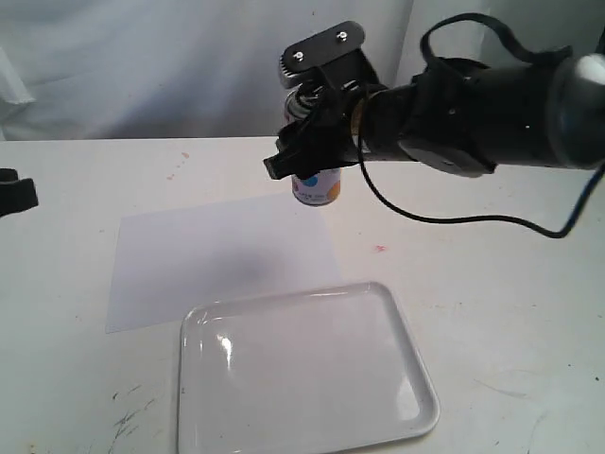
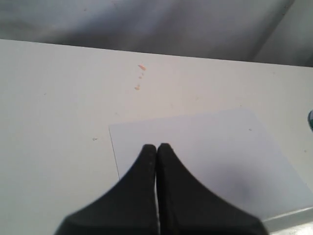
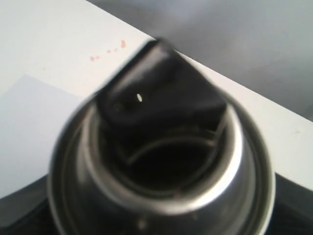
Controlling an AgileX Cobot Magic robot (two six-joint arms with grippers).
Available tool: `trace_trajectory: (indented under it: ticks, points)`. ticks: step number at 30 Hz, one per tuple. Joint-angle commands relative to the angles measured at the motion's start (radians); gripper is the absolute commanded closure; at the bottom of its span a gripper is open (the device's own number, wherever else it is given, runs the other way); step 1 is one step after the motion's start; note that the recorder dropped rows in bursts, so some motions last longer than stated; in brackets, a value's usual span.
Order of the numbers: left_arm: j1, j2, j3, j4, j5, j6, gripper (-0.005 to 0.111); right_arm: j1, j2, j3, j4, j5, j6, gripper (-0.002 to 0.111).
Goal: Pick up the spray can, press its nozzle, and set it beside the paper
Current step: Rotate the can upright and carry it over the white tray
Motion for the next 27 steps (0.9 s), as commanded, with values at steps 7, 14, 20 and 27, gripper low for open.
trace_trajectory:
  ticks: [7, 14, 20, 27]
  points:
    - [-0.009, -0.327, 0.094, -0.013, 0.006, 0.001, 0.107, -0.013, -0.169, 0.282, 0.111, -0.309, 0.038, 0.108]
    - [-0.009, -0.421, 0.094, -0.002, 0.125, -0.001, 0.107, -0.004, -0.171, 0.417, 0.098, -0.416, 0.071, 0.108]
    - [-0.009, -0.419, 0.094, -0.002, 0.153, -0.001, 0.107, 0.011, -0.171, 0.487, 0.078, -0.428, 0.069, 0.108]
    - [-0.009, -0.419, 0.094, -0.002, 0.153, -0.001, 0.107, 0.073, -0.171, 0.539, 0.047, -0.422, -0.02, 0.108]
